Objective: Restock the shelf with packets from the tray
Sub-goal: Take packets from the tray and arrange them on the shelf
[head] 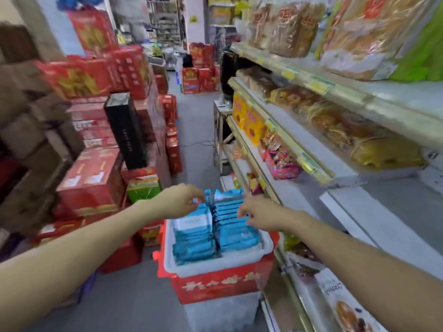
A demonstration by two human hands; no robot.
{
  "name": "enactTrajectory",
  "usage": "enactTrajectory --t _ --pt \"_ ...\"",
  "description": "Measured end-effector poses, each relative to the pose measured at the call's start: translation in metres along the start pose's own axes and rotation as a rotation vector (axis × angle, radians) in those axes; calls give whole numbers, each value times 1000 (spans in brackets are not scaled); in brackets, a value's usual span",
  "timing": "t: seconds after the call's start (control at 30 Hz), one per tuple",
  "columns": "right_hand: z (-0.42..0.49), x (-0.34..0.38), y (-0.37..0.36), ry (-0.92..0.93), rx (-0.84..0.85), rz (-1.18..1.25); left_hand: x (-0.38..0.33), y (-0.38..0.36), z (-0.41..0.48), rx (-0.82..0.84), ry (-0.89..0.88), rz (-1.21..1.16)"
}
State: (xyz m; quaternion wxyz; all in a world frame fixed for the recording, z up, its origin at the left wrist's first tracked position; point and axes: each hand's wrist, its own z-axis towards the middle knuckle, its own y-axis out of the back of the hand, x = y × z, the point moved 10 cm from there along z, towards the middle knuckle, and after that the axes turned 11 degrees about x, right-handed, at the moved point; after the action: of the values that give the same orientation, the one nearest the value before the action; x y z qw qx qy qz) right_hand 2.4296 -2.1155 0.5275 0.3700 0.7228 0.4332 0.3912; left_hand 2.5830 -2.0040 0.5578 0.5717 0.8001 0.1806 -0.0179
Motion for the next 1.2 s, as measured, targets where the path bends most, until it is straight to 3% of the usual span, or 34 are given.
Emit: enactTrajectory --t 0.13,0.37,0.83,1.2 --pt "30 -1 -43 -26 111 11 35 -60 -2 122 24 -15" --pt "47 -19 -84 -54 221 -81 35 -123 10 220 -22 -40" --pt "72 -39 -113 -75 -27 -251 24 -160 24 161 129 -25" --pt "85 -18 -94 -34 61 -425 34 -161 24 121 183 -2"
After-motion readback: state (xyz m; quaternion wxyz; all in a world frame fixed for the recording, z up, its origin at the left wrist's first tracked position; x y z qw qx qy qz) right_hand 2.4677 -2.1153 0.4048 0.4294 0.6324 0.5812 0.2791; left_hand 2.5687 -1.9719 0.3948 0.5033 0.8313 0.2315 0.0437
